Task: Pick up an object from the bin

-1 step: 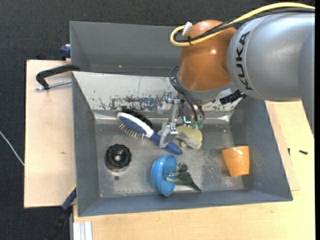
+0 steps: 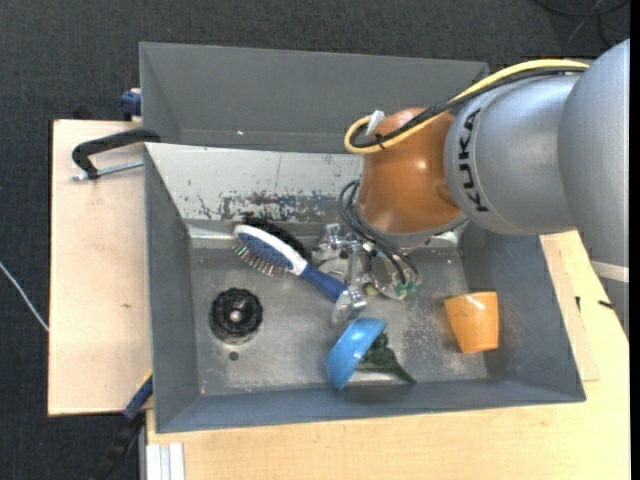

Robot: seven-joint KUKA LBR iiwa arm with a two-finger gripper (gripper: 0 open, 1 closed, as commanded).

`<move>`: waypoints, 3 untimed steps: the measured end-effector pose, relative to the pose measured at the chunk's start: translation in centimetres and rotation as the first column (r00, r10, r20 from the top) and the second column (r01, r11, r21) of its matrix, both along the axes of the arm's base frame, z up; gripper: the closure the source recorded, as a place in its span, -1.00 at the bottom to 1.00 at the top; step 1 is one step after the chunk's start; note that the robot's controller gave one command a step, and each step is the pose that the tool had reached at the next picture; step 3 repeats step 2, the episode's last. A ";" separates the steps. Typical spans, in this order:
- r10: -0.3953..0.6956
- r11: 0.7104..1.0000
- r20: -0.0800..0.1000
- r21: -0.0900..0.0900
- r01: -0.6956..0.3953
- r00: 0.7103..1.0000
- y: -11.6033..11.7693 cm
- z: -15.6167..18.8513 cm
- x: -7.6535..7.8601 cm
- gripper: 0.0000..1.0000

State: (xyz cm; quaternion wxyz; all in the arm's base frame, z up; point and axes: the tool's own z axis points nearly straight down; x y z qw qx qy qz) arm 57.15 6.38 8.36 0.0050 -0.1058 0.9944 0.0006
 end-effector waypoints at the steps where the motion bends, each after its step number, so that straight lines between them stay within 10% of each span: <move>1: -0.001 1.000 -0.005 0.000 0.001 1.000 0.0 -0.2 -0.1 1.00; 2: 0.018 1.000 0.002 -0.001 -0.018 1.000 -0.1 11.7 -0.8 1.00; 3: 0.018 1.000 0.002 -0.001 -0.018 1.000 -0.1 11.7 -0.8 1.00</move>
Offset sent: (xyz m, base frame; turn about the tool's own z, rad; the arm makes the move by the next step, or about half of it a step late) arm 0.0000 0.0000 0.0000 0.0000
